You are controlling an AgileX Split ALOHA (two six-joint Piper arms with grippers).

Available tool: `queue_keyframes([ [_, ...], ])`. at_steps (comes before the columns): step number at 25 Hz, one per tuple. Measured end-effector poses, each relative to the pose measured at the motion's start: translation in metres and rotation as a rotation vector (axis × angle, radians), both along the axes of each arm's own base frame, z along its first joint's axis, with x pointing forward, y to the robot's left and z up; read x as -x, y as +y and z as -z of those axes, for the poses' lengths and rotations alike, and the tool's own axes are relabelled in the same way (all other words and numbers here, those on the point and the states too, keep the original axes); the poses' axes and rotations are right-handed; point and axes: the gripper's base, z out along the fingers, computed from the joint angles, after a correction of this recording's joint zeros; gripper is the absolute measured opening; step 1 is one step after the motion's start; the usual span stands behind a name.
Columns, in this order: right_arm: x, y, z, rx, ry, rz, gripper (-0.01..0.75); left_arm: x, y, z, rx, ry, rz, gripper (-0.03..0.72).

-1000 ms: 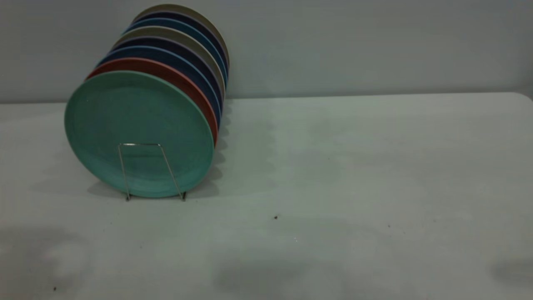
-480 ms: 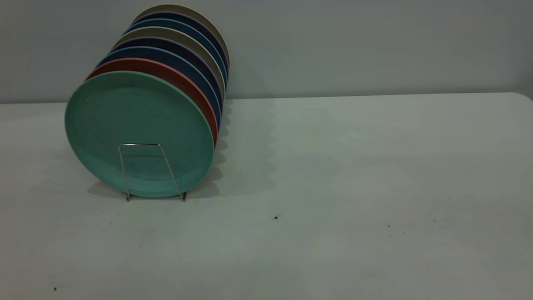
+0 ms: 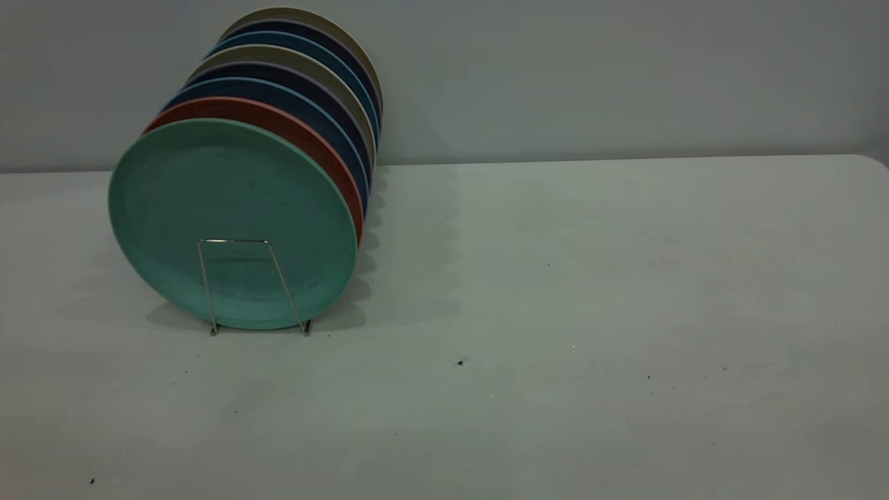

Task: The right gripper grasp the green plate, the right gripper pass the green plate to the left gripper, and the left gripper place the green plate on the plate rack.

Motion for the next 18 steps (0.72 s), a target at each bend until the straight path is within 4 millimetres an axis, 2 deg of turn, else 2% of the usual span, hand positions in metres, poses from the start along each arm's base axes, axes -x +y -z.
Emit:
queue_keyframes([
  [4, 0.01, -0.002, 0.005, 0.001, -0.06, 0.003, 0.564, 0.011, 0.002, 0.01, 0.015, -0.085, 0.006, 0.509],
  [9, 0.02, -0.003, 0.007, -0.009, -0.108, 0.007, 0.564, 0.012, 0.002, 0.025, -0.024, -0.07, 0.04, 0.509],
  [14, 0.023, -0.003, 0.007, -0.016, -0.131, 0.01, 0.564, 0.011, -0.001, 0.028, -0.033, -0.055, 0.094, 0.494],
  [18, 0.023, -0.003, 0.007, -0.017, -0.131, 0.011, 0.564, 0.012, -0.01, 0.03, -0.019, -0.033, 0.215, 0.461],
])
